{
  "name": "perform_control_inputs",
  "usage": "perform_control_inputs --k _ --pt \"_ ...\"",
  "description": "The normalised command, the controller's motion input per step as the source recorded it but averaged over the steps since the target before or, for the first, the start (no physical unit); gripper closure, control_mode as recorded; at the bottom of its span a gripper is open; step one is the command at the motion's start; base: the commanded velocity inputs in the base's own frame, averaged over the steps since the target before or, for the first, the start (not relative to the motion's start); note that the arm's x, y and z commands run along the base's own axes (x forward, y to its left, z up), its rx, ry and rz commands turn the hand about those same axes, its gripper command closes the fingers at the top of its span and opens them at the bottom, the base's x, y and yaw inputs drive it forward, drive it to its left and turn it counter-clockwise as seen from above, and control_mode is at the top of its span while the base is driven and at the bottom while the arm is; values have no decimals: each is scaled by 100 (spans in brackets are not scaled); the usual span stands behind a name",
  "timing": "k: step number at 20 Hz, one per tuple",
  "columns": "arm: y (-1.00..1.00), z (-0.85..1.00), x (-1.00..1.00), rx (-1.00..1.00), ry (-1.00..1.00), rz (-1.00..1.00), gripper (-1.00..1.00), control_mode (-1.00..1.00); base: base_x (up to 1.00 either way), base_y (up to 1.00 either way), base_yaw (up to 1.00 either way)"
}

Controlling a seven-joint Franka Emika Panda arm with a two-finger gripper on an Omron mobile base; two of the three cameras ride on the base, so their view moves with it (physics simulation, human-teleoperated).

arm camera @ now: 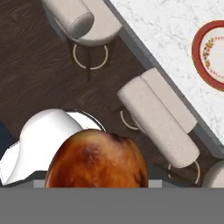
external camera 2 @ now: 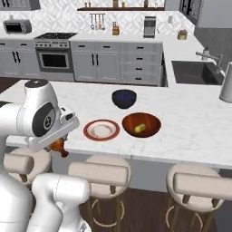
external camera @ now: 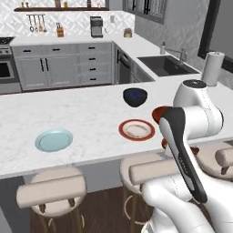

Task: Pick the chicken drumstick and cucumber from their plates and place them in the bowl. Then put the bowl in the fridge.

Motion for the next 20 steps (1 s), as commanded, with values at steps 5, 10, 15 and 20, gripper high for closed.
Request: perform_control_inputs --k 5,10,15,20 --pt "0 0 0 0 0 0 100 100 16 -100 -7" --pt "0 0 0 0 0 0 100 100 39 -76 -1" --pt "0 0 0 0 0 0 100 100 65 -9 0" --pt "0 0 0 0 0 0 100 100 58 21 0"
